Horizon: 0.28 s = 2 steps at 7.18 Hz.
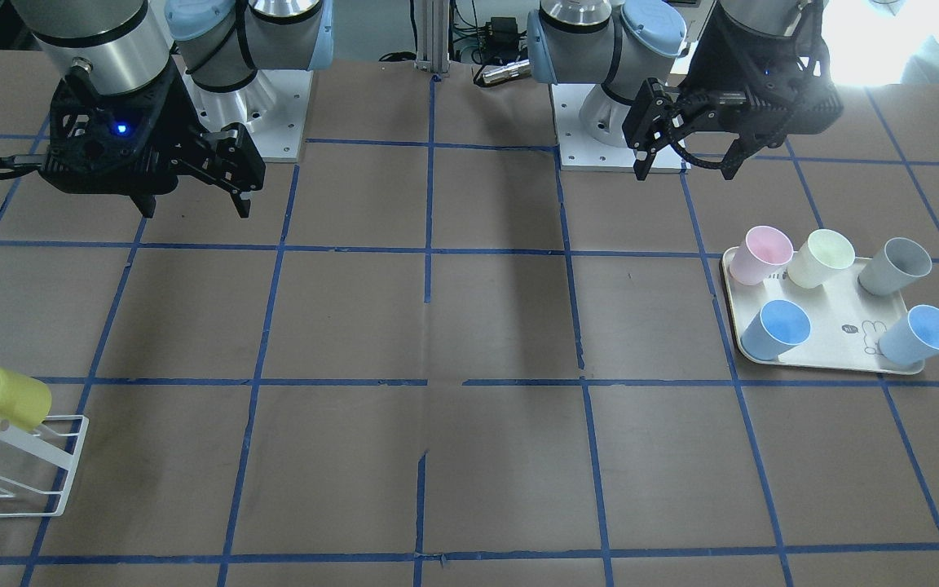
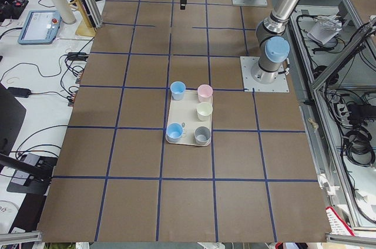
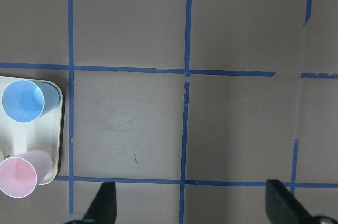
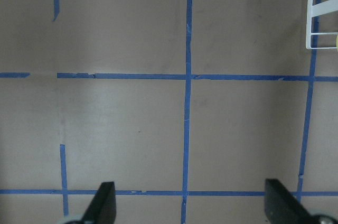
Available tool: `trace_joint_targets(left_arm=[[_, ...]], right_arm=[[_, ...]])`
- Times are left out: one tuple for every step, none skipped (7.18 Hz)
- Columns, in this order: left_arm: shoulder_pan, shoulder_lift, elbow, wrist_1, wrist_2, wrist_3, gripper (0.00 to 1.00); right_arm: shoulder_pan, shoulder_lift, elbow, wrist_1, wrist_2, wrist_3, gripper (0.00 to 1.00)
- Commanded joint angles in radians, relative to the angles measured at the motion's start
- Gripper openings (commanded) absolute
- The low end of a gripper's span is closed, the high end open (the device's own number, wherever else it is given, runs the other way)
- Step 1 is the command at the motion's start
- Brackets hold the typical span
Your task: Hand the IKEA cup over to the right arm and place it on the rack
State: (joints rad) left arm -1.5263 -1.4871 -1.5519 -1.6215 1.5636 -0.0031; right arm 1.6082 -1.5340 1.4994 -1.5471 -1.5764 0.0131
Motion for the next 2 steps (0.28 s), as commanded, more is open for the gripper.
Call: trace_joint_targets(left_arm=[[0.0,-0.001,0.0,0.002,0.001,0.0,1.0],[0.0,0.001,0.0,0.0,0.004,0.0,1.0]], right_arm=[[0.001,0.003,0.001,-0.004,0.002,0.002,1.0],[0.001,0.003,0.001,-0.002,0.004,0.002,1.0]])
